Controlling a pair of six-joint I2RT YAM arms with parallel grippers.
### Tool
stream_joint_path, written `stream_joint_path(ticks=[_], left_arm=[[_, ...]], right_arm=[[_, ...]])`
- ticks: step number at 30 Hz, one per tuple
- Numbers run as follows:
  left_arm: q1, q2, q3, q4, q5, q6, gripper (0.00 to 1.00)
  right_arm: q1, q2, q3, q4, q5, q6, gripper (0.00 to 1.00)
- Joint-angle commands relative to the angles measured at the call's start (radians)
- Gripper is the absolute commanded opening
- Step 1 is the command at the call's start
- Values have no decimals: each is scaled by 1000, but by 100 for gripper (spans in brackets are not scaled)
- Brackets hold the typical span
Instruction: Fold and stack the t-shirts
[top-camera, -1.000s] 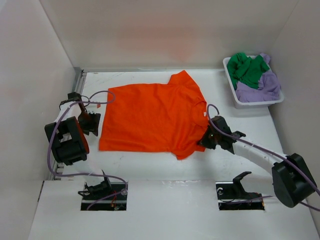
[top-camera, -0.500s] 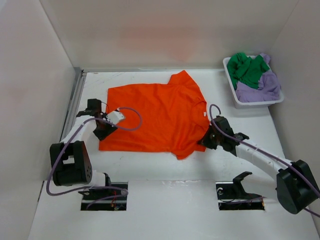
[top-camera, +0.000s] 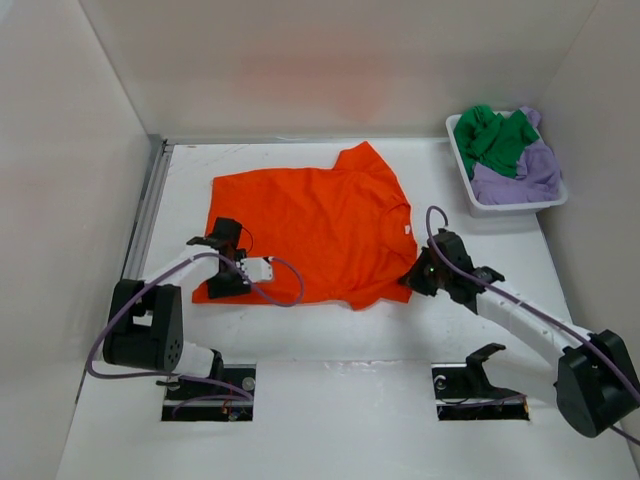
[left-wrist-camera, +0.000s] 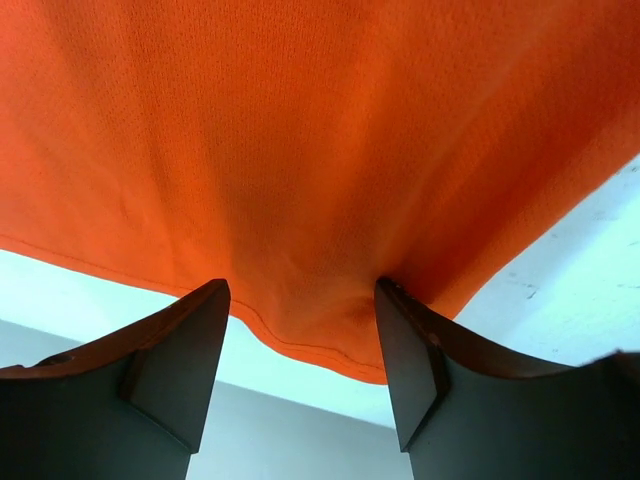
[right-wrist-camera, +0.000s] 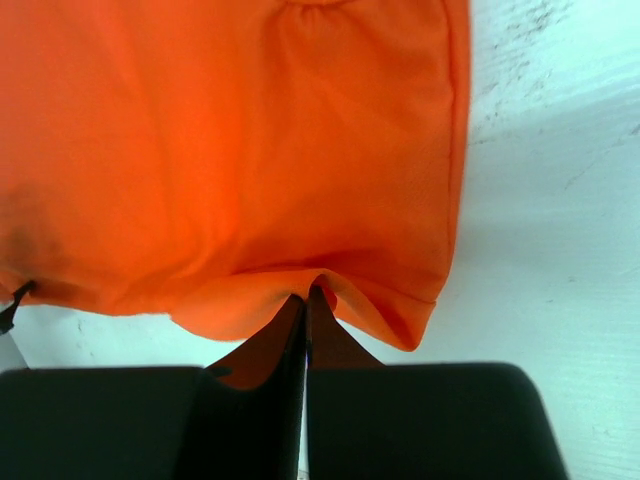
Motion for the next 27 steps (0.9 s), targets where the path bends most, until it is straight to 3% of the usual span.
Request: stream_joint_path(ticks=[1,9,12,14,16,19,27], left_arm=[[18,2,-49,-32,-21,47,59],[81,-30,178,-308,63,-5,60],[71,-45,145,-365,51,11,59],[33,-52,73,-344,22,15,59],[-13,-56,8,-301,-18,17,50],[-38,-44,5,-250,-44,-2,59],[-71,10,-105,-32,-142,-6,61]], right_arm=[[-17,-29,-12,30,2,-19,2],[-43,-66,-25,27,2,-25,3],[-45,-64,-27,31,3,-25,3],[-45,-60,-27,39,2,-28,3],[-45,-57,-27,46,-1,-28,3],[-45,-63,-31,51,0,-28,3],[-51,-92,-58,66,3,-11,3]])
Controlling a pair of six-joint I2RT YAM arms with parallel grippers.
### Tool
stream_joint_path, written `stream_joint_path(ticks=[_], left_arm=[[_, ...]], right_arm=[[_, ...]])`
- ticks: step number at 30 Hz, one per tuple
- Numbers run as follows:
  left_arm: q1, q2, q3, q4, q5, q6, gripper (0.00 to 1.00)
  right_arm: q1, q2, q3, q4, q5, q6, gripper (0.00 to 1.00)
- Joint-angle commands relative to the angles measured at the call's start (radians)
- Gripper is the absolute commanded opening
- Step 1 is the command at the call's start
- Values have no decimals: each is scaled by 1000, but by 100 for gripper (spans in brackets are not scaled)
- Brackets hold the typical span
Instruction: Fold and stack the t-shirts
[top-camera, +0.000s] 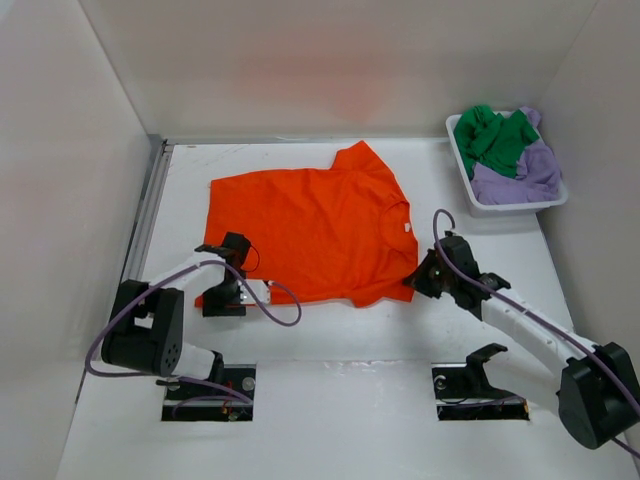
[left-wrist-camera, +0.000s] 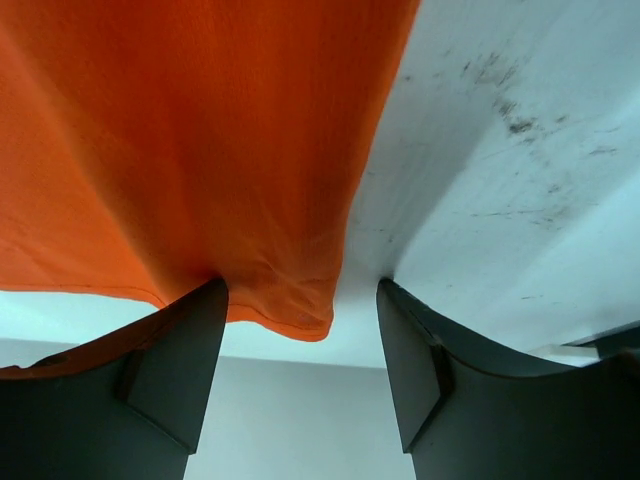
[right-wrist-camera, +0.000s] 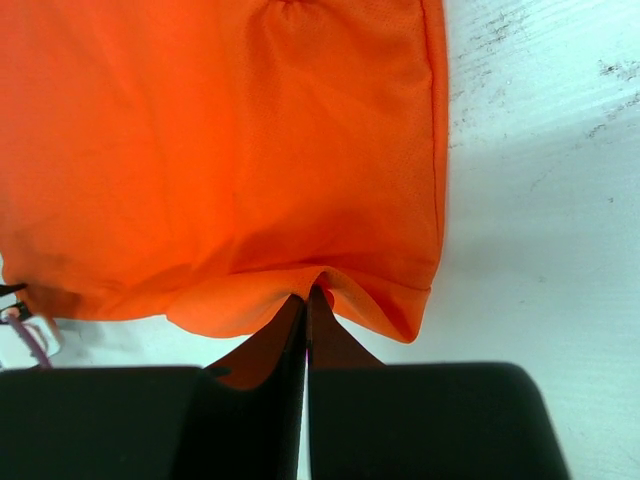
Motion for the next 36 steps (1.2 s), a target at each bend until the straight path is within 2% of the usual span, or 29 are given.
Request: stream_joint_path(ticks=[1,3,5,8,9,15,19,23,36], left_arm=[[4,42,-45,145,-34,4,61],[23,81,-45,175,-51,-2,58],[46,117,-30,189,-54,-19,52],[58,129,11,203,-34,-61,24],[58,128,22,202,-23,-73,18],[86,100,57,188,40,-117,1],[124,59,115,156,90,-130,0],[167,63,244,91,135,-130,0],[213,376,631,-12,150,-138,0]], right_arm=[[-14,-32,-10,44,4,3,3],[-23,-33,-10,44,-1,0,3],[-31,-35,-6,38,-2,-5,3],[-35,-35,4,34,-2,-11,3],[-35,-33,7,32,-2,-11,2],[-31,-4,39,24,-4,-15,1],[-28,22,115,-12,1,-54,1],[-46,86,241,-40,-4,-133,1],[-173,562,724,-54,-50,-368,0]])
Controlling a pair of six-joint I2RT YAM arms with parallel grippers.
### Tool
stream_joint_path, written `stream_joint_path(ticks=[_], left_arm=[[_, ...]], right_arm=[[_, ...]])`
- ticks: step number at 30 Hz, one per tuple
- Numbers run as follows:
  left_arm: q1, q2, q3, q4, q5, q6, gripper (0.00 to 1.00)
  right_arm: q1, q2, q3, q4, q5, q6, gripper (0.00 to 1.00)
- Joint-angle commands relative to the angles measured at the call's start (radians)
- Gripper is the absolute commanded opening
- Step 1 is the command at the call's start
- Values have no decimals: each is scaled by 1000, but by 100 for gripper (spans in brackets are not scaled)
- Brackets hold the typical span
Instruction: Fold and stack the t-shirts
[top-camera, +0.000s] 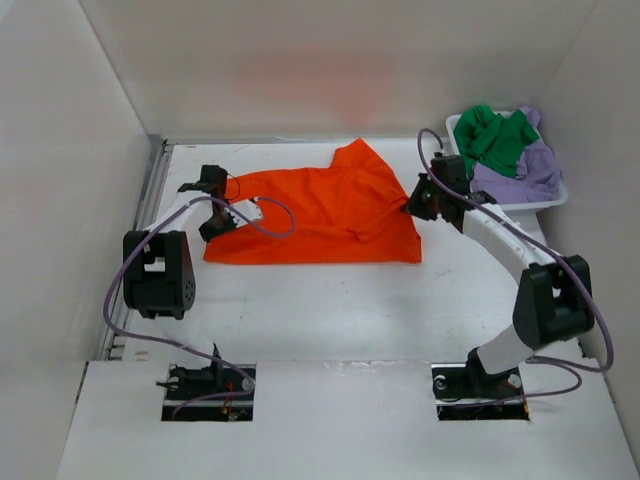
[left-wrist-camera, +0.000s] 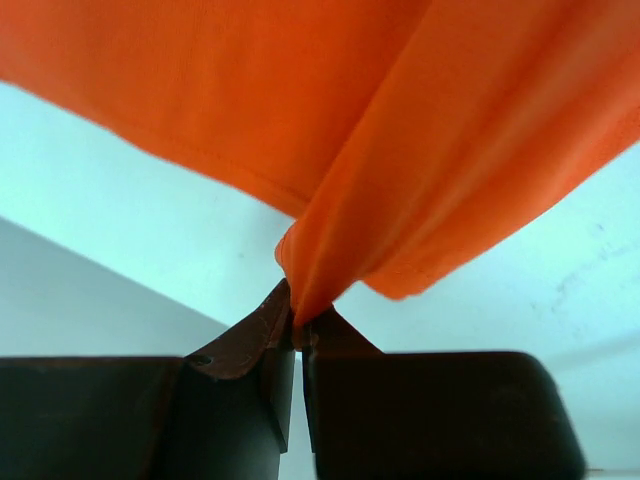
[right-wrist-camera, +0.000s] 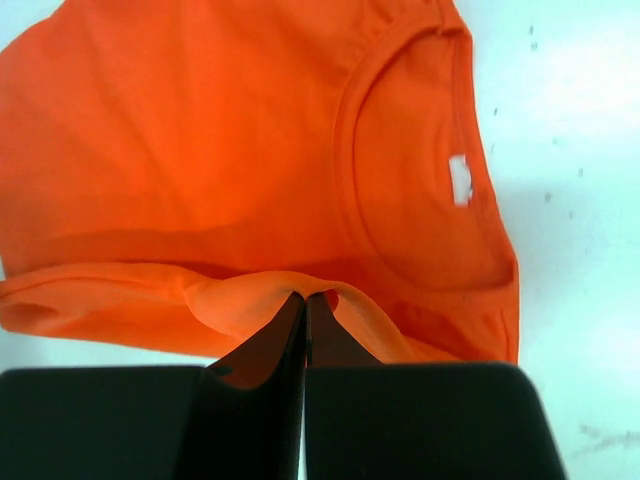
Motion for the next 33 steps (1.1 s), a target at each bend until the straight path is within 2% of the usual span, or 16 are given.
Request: stream_joint_path(ticks=[1,14,17,20,22,24,27,29,33], left_arm=[[16,57,73,-61,23,-20,0],[40,163,136,-56,-26,-75,4],[40,189,158,-53,-48,-112,11],[41,216,193,-38,-83,-154,29],[59,236,233,-27,-123,-184,41],[84,240,274,-19,-155,-199,50],[109,162,284,-18,-149,-166,54],[104,65,226,-16,-100,-103,54],[8,-127,-38,2,-56,67,60]], right_arm=[[-21,87,106,-1,-25,-82,0],[-38,321,297,-36,-68,-132,1],[-41,377,350,-59,-79,-148,9],[-50,421,387,-67,-67,-156,22],[-65,434,408,-67,-60,-153,26],[-81,418,416,-67,-57,-149,34],[-92,328,364,-74,-21,-136,39],[-89,251,274,-81,21,-115,47],[-81,144,96,-81,27,-84,56]])
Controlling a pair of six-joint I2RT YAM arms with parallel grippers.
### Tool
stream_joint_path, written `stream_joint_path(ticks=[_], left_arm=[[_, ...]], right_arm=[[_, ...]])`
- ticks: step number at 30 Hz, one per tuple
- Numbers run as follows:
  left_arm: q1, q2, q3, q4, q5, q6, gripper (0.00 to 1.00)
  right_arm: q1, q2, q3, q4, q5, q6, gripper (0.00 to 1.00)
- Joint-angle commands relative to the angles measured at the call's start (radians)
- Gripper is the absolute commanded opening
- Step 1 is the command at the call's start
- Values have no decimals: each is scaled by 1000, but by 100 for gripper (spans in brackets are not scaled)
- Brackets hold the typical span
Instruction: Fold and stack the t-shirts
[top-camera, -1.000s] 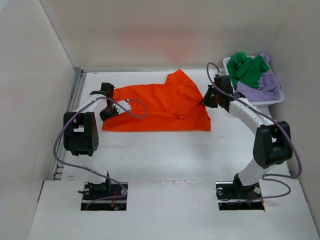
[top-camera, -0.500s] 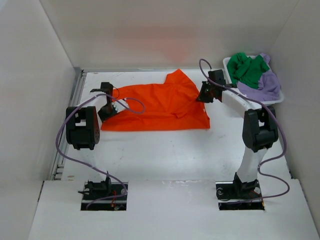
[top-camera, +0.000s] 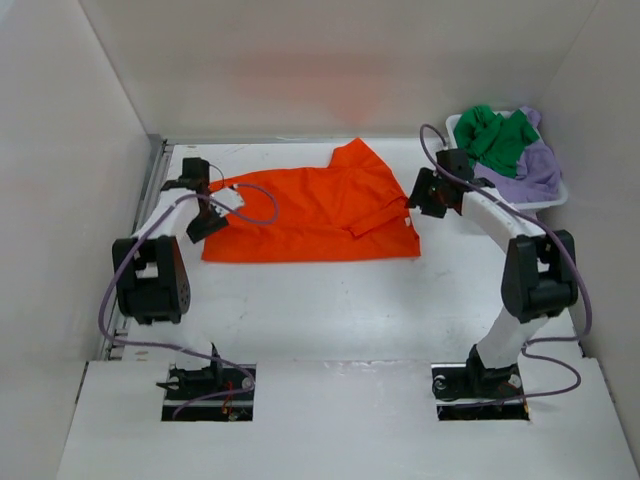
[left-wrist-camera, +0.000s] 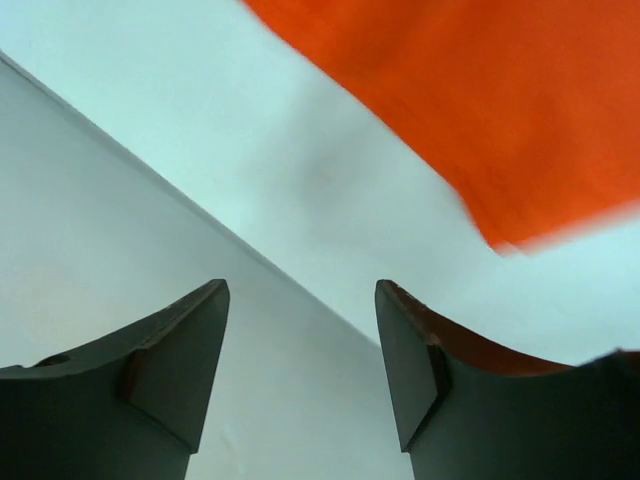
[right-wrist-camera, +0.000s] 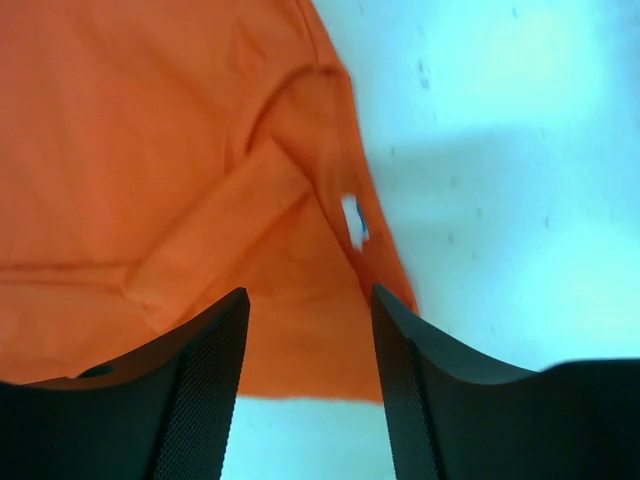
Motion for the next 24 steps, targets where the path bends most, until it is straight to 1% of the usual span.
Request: stream_joint_path(ticks=[1,4,7,11,15,17,18,20,22,23,24], left_arm=[[-111,-180,-186,-1,39,166,60],[-172,-178,-303,89,-3,166,60],[-191,-129,-343,180,-33,164,60],[-177,-31,-305,267,-76,151,60],[-171,31,-272,291,-90,126,59],[-179,42,-275,289,-87,118,52],[-182,43,-283,287,-84,114,45],[-188,43,-301,281,-78,103,28],[-188,42,-320,275,-78,97,16],[-185,39,-328,269,-80,95,10],[-177,34,-332,258,-83,95,6]], right_arm=[[22,-111,-122,-1,27,40,58],[39,-158,-236,36,31,86,60],[39,-174,-321,86,12,132,60],[44,-159,-359,133,-3,163,60],[49,-105,-359,163,-32,188,59],[50,-94,-367,182,-45,201,53],[50,-96,-371,188,-54,206,46],[50,-102,-379,186,-61,211,26],[52,-115,-391,182,-65,211,9],[52,-128,-402,180,-66,211,4],[52,-141,-413,177,-66,211,2]])
